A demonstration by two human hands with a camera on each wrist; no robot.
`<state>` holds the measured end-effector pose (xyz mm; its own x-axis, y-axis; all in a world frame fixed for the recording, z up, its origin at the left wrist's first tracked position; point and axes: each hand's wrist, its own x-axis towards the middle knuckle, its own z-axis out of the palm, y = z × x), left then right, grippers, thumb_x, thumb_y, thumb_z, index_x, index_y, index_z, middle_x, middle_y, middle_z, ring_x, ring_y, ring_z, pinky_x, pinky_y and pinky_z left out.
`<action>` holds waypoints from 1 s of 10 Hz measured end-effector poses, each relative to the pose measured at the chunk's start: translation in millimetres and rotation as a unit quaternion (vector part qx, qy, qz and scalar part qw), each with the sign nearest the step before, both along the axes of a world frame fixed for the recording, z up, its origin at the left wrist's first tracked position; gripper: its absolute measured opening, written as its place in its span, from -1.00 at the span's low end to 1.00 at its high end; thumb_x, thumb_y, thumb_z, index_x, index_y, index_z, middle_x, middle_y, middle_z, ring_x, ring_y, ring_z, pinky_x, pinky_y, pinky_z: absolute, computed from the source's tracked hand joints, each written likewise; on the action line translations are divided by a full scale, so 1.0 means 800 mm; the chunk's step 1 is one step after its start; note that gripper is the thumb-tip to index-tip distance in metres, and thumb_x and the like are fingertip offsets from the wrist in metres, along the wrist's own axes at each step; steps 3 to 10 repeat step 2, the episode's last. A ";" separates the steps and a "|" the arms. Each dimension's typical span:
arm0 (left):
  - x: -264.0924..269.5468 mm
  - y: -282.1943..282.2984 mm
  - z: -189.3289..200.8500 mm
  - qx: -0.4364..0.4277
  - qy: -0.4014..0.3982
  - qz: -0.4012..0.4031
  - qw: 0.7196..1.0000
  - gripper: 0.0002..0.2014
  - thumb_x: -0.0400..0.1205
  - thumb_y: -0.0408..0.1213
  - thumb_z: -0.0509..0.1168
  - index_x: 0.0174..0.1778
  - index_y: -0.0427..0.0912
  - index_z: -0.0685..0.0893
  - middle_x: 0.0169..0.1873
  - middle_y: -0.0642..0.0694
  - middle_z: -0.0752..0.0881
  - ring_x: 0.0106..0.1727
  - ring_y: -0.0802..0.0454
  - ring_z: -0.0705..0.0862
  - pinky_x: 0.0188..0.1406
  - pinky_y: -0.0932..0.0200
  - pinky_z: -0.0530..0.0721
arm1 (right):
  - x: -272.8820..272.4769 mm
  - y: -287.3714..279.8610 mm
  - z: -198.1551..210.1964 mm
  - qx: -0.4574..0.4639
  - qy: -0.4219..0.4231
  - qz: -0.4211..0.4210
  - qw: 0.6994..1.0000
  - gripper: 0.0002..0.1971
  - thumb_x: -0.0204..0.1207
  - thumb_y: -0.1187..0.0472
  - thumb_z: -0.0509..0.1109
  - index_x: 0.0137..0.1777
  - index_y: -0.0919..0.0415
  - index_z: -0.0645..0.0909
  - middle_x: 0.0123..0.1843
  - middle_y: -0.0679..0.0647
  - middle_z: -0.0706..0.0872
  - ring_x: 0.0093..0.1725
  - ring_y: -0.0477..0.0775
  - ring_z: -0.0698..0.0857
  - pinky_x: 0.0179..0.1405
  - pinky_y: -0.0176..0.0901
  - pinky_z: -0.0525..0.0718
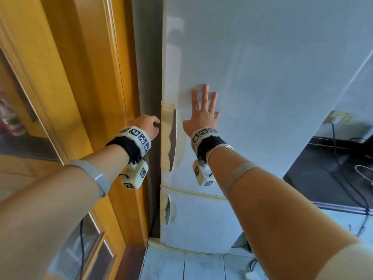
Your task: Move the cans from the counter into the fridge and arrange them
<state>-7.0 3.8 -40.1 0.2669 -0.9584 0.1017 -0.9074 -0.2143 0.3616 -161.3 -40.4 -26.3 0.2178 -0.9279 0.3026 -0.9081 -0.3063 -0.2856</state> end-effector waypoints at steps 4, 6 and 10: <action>-0.029 0.009 -0.004 -0.011 -0.042 -0.037 0.998 -0.63 0.69 -0.22 0.10 0.44 -0.03 0.47 0.42 -0.12 0.55 0.30 -0.16 0.61 0.18 0.01 0.63 | -0.026 0.021 0.044 0.004 -0.118 0.047 0.992 -0.47 0.56 0.23 0.22 0.55 -0.03 0.32 0.62 0.03 0.28 0.60 0.16 0.28 0.57 0.08 0.28; -0.029 0.009 -0.004 -0.011 -0.042 -0.037 0.998 -0.63 0.69 -0.22 0.10 0.44 -0.03 0.47 0.42 -0.12 0.55 0.30 -0.16 0.61 0.18 0.01 0.63 | -0.026 0.021 0.044 0.004 -0.118 0.047 0.992 -0.47 0.56 0.23 0.22 0.55 -0.03 0.32 0.62 0.03 0.28 0.60 0.16 0.28 0.57 0.08 0.28; -0.029 0.009 -0.004 -0.011 -0.042 -0.037 0.998 -0.63 0.69 -0.22 0.10 0.44 -0.03 0.47 0.42 -0.12 0.55 0.30 -0.16 0.61 0.18 0.01 0.63 | -0.026 0.021 0.044 0.004 -0.118 0.047 0.992 -0.47 0.56 0.23 0.22 0.55 -0.03 0.32 0.62 0.03 0.28 0.60 0.16 0.28 0.57 0.08 0.28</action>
